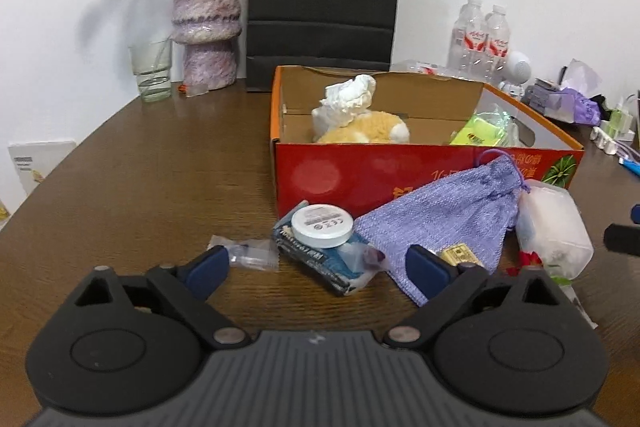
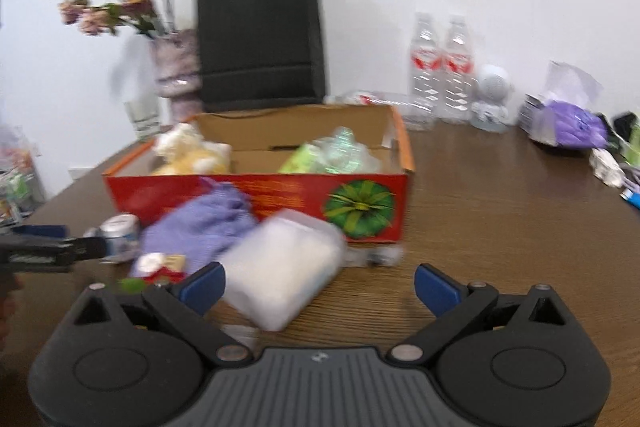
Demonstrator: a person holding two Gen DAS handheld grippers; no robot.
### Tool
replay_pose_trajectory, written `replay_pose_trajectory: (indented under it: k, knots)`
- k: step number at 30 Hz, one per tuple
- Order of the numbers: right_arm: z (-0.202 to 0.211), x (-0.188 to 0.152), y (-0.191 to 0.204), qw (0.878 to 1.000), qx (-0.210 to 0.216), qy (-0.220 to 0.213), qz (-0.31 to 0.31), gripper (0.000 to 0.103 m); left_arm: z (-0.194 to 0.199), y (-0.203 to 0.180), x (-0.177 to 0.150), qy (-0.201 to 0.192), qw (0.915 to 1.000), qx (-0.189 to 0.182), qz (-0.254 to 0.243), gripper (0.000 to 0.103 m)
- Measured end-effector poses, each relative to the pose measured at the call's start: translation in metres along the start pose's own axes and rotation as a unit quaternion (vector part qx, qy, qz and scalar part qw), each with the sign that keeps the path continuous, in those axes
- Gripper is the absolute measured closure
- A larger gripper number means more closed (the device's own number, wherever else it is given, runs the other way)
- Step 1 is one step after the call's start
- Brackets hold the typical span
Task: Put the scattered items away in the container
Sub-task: 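Grasp the white plastic container with the right tool while the left tool grasps the round white tin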
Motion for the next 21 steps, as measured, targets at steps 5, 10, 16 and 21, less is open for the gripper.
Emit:
replay_pose_trajectory:
  k: [5, 10, 16, 21]
  knots:
    - [-0.011, 0.004, 0.019, 0.999, -0.025, 0.002, 0.024, 0.003, -0.009, -0.002, 0.016, -0.007, 0.9995, -0.004, -0.03, 0.035]
    - [-0.032, 0.009, 0.025, 0.999, -0.038, 0.034, -0.009, 0.002, -0.035, 0.0, 0.019, 0.025, 0.9988, -0.008, -0.04, 0.046]
    - [-0.055, 0.007, 0.036, 0.996, -0.06, 0.07, -0.022, 0.0, -0.045, 0.007, 0.013, 0.032, 0.9986, -0.015, -0.038, 0.062]
    - [-0.066, -0.003, 0.039, 0.994, -0.047, 0.09, -0.037, 0.023, -0.037, 0.01, 0.014, 0.014, 0.9992, -0.023, -0.031, 0.063]
Point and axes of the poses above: each gripper's, at about its wrist camera, not at the fingertips, and z roughly against the way its jaws point, y to its left, x to its top, the point moved 5 cm from there along -z, roughly the way its jaws point, and after that the axes turned 10 degrees about -x, right-handed, at the moved point
